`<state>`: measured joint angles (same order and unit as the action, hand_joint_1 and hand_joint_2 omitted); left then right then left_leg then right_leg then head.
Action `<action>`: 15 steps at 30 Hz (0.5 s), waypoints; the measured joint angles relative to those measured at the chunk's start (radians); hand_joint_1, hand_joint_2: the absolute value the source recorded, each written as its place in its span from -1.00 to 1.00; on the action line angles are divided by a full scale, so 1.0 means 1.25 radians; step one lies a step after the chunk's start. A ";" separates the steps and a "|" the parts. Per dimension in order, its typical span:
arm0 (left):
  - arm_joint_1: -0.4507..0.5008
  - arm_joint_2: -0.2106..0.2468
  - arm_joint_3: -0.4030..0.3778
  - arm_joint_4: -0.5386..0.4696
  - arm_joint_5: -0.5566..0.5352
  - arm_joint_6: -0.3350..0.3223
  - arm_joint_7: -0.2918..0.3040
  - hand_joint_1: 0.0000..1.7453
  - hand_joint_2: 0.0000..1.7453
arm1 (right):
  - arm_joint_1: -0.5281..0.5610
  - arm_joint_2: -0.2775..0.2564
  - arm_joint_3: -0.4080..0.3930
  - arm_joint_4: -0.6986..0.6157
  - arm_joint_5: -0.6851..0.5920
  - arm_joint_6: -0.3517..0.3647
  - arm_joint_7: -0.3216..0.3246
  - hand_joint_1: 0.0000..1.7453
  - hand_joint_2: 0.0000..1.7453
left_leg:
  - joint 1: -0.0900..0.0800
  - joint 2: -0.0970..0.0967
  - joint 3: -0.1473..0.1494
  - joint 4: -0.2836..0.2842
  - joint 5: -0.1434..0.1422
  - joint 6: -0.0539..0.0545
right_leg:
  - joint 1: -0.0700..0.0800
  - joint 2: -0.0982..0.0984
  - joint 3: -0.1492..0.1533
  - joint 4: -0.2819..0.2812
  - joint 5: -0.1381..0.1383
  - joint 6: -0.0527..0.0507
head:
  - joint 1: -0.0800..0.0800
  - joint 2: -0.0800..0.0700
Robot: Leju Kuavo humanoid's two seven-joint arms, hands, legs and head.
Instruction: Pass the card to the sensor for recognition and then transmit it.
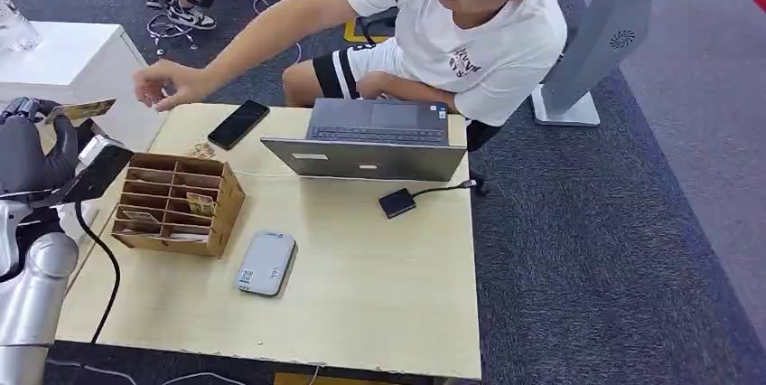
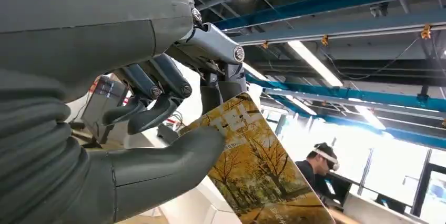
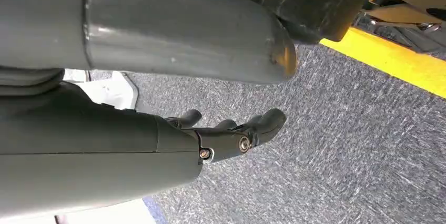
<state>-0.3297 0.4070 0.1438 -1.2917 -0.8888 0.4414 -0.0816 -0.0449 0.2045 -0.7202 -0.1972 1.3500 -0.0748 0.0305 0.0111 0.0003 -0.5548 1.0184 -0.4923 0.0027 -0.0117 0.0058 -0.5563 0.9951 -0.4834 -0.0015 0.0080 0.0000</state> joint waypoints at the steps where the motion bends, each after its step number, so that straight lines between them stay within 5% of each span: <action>1: 0.000 0.000 0.000 0.000 0.000 0.000 0.000 1.00 1.00 | 0.000 0.000 0.000 0.000 0.000 0.000 0.000 -1.00 -1.00 | 0.000 0.000 0.000 0.000 0.000 0.000 | 0.000 0.000 0.000 0.000 0.000 0.000 | 0.000 0.000; 15: 0.008 0.000 -0.002 0.000 0.004 0.000 -0.006 1.00 1.00 | 0.000 0.000 0.002 0.000 0.000 0.000 0.000 -1.00 -1.00 | 0.000 0.000 0.000 0.000 0.000 0.000 | 0.000 0.000 0.000 0.000 0.000 0.000 | 0.000 0.000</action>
<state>-0.3199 0.4070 0.1419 -1.2921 -0.8842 0.4414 -0.0897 -0.0448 0.2045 -0.7183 -0.1972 1.3500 -0.0748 0.0305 0.0111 0.0005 -0.5549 1.0184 -0.4923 0.0026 -0.0117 0.0060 -0.5566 0.9952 -0.4834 -0.0015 0.0076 0.0000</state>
